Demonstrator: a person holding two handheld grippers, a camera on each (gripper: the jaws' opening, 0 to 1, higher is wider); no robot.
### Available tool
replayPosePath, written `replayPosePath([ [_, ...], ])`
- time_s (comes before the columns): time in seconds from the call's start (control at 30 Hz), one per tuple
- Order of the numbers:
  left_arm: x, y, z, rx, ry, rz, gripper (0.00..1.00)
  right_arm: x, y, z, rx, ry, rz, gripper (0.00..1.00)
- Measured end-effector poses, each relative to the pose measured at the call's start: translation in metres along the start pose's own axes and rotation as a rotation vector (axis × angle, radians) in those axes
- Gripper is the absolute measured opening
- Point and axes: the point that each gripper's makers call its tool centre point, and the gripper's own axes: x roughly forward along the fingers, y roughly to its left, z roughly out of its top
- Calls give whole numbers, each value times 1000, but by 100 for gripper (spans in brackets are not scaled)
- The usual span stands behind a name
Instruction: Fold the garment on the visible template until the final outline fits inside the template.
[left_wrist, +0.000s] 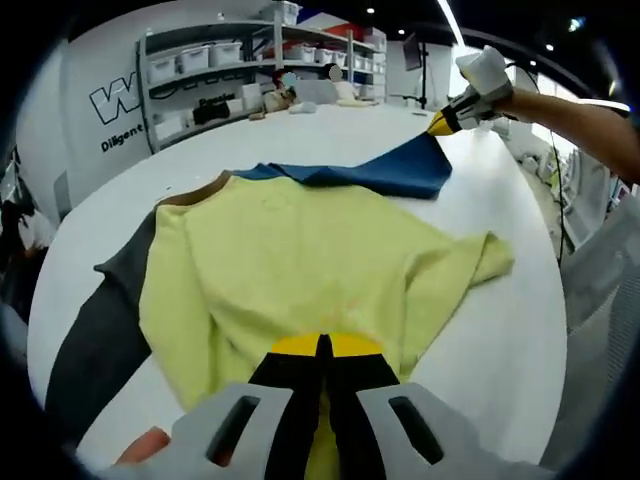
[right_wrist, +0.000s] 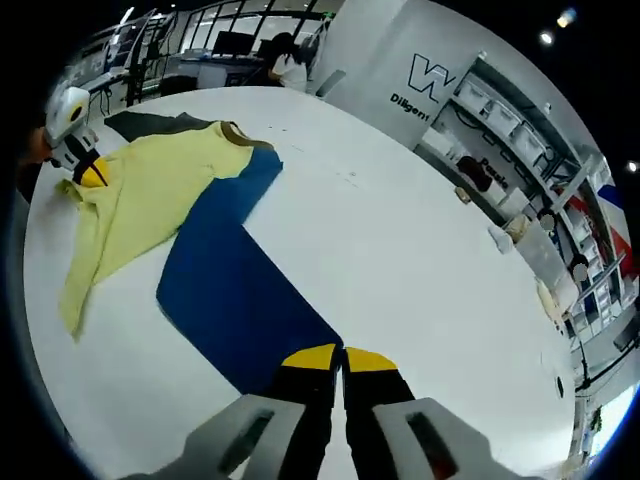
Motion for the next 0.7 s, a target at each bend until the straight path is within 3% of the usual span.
replayPosePath([
  [0.23,-1,0,0,-30,-24,10,0,2,-23,-11,56,12,-74,0],
  [0.57,0,0,0,-31,-25,17,0,0,-82,-42,95,94,-318,0],
  [0.7,0,0,0,-36,-25,17,0,1,-99,-49,98,108,-378,0],
])
